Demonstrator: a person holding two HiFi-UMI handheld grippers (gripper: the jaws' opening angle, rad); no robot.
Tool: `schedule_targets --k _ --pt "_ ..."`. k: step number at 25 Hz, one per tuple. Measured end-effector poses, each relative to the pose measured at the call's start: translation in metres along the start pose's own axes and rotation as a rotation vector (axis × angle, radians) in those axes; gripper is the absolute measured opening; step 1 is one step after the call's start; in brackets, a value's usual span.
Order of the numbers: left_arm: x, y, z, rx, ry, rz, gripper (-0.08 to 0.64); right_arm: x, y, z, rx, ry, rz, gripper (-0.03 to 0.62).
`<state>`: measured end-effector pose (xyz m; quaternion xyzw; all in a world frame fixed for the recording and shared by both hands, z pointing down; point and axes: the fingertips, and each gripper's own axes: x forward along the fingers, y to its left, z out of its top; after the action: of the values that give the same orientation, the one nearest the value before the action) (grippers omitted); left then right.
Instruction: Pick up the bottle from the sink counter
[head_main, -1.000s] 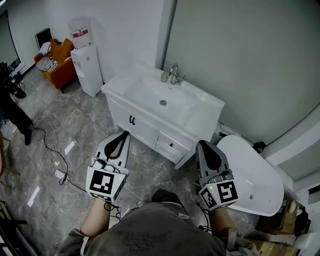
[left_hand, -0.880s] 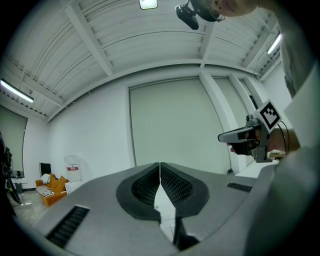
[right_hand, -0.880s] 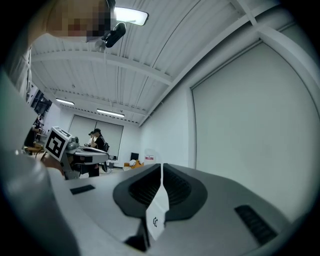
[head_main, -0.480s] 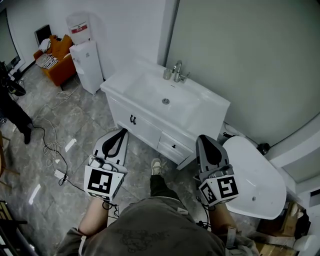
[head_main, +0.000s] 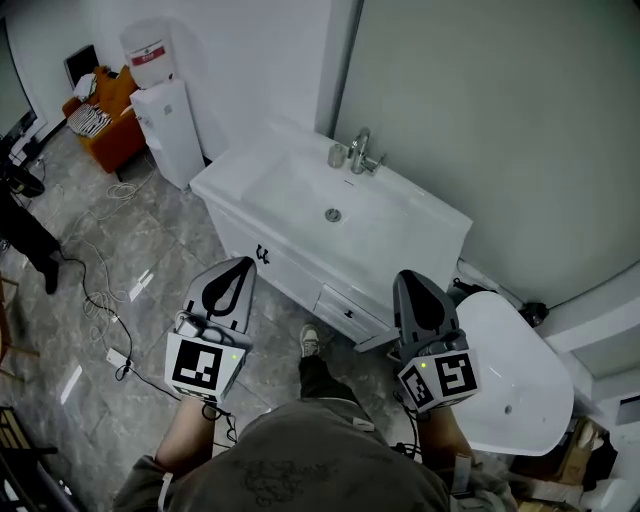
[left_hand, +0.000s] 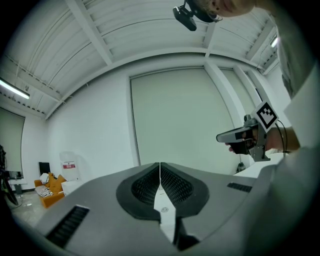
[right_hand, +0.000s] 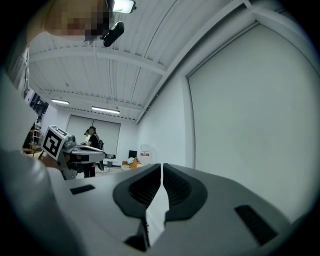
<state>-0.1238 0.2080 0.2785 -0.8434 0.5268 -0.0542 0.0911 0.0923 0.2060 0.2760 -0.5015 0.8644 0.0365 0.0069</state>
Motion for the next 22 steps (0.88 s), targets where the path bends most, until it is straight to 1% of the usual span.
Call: schedule_targets --k 3,9,18,22 --pt "0.032 0.012 -0.011 -0.014 0.033 -0.005 0.018 0.029 -0.017 -0.009 0.003 0.022 0.003 0.034" --pt "0.103 0.032 -0.024 -0.02 0.055 -0.029 0.018 0.088 -0.06 -0.03 0.018 0.083 0.004 0.034" --pt "0.226 0.072 -0.036 -0.03 0.103 -0.012 0.018 0.196 -0.141 -0.054 0.063 0.121 0.013 0.034" --pt "0.273 0.091 -0.047 -0.017 0.132 -0.001 0.019 0.24 -0.174 -0.07 0.083 0.14 0.017 0.034"
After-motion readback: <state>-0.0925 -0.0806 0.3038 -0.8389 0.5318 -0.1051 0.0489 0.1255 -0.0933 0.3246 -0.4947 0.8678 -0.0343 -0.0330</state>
